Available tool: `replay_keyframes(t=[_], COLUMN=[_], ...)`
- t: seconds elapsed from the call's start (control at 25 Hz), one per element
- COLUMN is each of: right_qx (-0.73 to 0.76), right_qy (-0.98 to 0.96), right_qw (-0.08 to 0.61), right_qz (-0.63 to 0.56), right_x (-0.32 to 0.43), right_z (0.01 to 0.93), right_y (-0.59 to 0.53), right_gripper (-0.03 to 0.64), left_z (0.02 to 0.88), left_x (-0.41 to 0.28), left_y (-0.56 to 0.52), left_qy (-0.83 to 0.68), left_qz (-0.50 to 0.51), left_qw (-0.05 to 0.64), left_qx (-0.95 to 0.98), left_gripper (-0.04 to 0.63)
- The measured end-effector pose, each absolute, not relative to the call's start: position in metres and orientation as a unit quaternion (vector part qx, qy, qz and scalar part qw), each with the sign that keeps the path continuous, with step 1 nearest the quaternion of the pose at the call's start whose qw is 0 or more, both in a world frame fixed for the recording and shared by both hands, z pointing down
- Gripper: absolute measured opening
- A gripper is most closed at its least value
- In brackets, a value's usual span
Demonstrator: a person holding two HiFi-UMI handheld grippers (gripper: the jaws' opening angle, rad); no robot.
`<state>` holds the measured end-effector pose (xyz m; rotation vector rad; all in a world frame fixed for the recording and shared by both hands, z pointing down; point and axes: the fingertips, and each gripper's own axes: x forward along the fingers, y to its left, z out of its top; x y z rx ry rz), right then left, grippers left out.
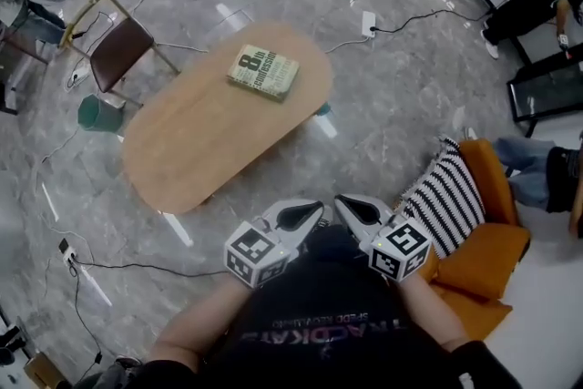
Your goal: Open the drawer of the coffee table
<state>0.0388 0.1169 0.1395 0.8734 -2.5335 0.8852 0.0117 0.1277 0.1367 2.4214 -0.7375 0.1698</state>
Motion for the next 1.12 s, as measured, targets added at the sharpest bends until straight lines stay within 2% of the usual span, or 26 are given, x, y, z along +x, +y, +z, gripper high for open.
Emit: replay_keyframes(t=[0.44, 1.12], right_qx=[0.226, 0.1], right_qy=[-0.905, -0.934], right_qw=[0.191, 0.201], right_qz=[0.306, 0.279], right_x=[0.018, 0.161], right_z=[0.164, 0.173], right_y=[0.084, -0.028], right_gripper=[0.0, 0.0], left_z=[0.161, 0.159], left_x=[-0.008, 0.134], left_y=[0.097, 0.001], left_qy=[-0.358, -0.5], left_qz=[0.057, 0.046], left_qw=[0.315, 0.308], left_qx=[0.877, 0.808], left_gripper=[0.002, 0.002])
